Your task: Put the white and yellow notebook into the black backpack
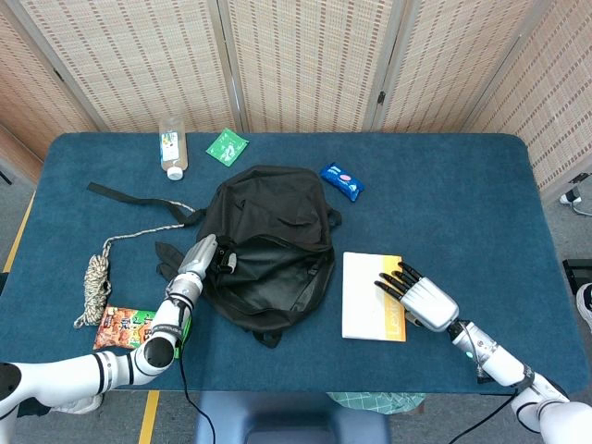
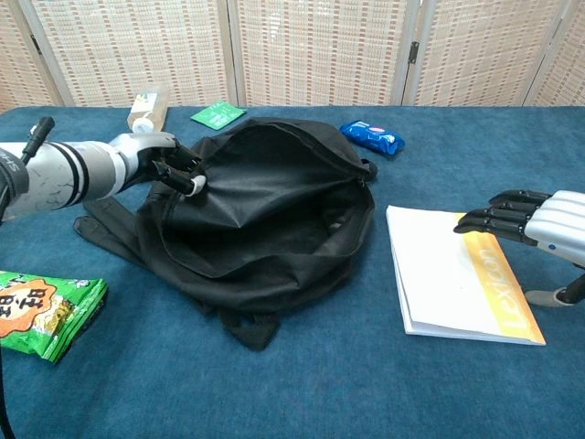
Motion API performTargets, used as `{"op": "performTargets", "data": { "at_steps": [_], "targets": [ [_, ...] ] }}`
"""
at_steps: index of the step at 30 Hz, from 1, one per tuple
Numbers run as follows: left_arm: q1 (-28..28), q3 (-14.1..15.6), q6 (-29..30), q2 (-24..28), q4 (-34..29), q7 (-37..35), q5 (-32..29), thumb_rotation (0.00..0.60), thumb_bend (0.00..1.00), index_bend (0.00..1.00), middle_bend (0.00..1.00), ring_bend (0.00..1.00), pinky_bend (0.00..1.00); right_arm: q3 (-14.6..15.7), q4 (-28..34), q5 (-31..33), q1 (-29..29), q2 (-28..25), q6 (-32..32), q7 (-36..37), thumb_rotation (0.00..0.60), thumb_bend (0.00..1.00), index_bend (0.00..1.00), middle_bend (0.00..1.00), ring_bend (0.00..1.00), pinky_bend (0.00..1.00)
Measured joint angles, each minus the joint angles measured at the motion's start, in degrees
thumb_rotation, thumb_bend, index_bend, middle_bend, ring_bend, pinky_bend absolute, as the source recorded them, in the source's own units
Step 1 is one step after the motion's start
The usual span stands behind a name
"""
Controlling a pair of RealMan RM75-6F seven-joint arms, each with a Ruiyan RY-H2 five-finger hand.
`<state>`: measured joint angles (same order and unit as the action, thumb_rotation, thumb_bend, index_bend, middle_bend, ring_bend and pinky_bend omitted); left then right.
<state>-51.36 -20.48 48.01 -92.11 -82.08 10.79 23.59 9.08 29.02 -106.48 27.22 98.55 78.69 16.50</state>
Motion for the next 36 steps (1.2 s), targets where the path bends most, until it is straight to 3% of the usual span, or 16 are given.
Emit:
{"op": "performTargets", "data": {
  "at_steps": [23,36],
  "targets": [
    [0.02,0.92,-1.04,0.4,0.6,-1.25,0.46,0.6,0.65,0.61,0.34,0.27,0.04,0.2,-0.52,1.64,0.75,1.98,1.32,-0.7,0.6,0.25,0.18,0.21,0.24,0.12],
    [0.32,0.99,-1.27,1.08,0.02,-2.27,1.08,0.6,0.65,0.6,0.34,0.27,0.04,-2.21,-2.82,3.65,0.1,6.12,7.05,0.13,0.6,0.25,0.25,0.27,0.31,0.16]
  ]
}}
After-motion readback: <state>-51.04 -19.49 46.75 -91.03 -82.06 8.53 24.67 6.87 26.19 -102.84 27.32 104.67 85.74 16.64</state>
